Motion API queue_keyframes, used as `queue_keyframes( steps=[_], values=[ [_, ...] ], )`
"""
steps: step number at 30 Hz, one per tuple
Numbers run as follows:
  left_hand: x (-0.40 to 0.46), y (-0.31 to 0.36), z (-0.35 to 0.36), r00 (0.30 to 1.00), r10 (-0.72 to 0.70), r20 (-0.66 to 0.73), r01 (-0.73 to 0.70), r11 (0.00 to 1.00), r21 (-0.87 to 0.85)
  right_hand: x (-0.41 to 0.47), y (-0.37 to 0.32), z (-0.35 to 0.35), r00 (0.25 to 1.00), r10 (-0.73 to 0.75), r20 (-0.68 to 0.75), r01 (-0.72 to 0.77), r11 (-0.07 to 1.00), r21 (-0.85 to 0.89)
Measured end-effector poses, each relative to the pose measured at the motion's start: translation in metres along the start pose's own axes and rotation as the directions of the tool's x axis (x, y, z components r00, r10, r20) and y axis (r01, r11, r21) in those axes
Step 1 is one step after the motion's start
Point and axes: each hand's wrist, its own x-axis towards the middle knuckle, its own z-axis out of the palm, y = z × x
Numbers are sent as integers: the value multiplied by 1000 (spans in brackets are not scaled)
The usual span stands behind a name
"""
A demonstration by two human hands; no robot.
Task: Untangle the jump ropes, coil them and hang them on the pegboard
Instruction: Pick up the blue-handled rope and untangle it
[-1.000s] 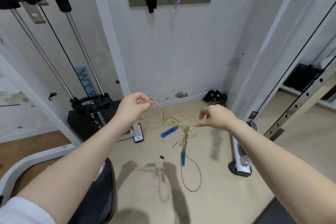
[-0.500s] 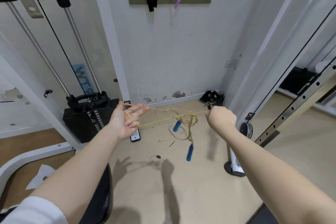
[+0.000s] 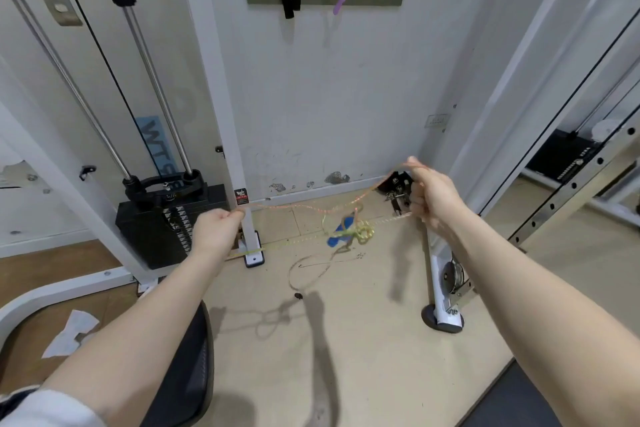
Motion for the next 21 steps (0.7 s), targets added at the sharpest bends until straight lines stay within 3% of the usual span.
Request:
queue_keyframes(
  steps=[1,2,3,4,5,7,9,10,11,13,14,16,18,19,21],
  values=[
    [1,-2,-4,991,122,-46,-111,974,198,4,2,-10,985,-165,53,172,884,-434],
    [1,-4,-10,972,229,-57,-193,911,365,7,4,-19,949,-251,191,304,560,-771],
    [1,-8,-16,948,315,-42,-252,826,504,8,5,-27,922,-208,328,369,204,-907],
    [2,-14,-21,923,384,-7,-297,725,621,5,3,-30,914,-82,396,395,-36,-918],
    [3,-18,-24,903,428,44,-325,611,721,2,2,-32,911,41,410,410,-170,-896],
    [6,-27,-26,881,444,165,-363,410,837,2,8,-33,901,147,408,433,-324,-841],
    [8,-34,-19,880,398,259,-397,316,862,-1,12,-28,922,35,386,360,-444,-820],
    [8,-36,-14,890,359,282,-395,296,870,-3,13,-24,935,-66,347,292,-409,-865],
    [6,-38,-8,904,313,291,-379,274,884,-3,15,-20,949,-154,274,229,-257,-939],
    [2,-43,1,942,193,275,-319,258,912,-3,18,-8,966,-202,160,205,229,-951],
    [-1,-43,5,954,109,280,-300,285,910,-3,19,1,966,-188,176,245,460,-854],
    [-4,-41,13,941,-35,338,-287,448,846,-11,22,21,958,-113,263,250,780,-574],
    [-9,-31,23,912,-70,403,-260,661,704,-26,19,37,940,2,342,91,963,-253],
    [-14,-21,27,908,-3,419,-281,736,616,-31,16,43,925,27,379,23,992,-125],
    [-33,2,35,903,278,327,-402,814,419,-40,9,53,916,37,400,-28,999,-28]
  ],
)
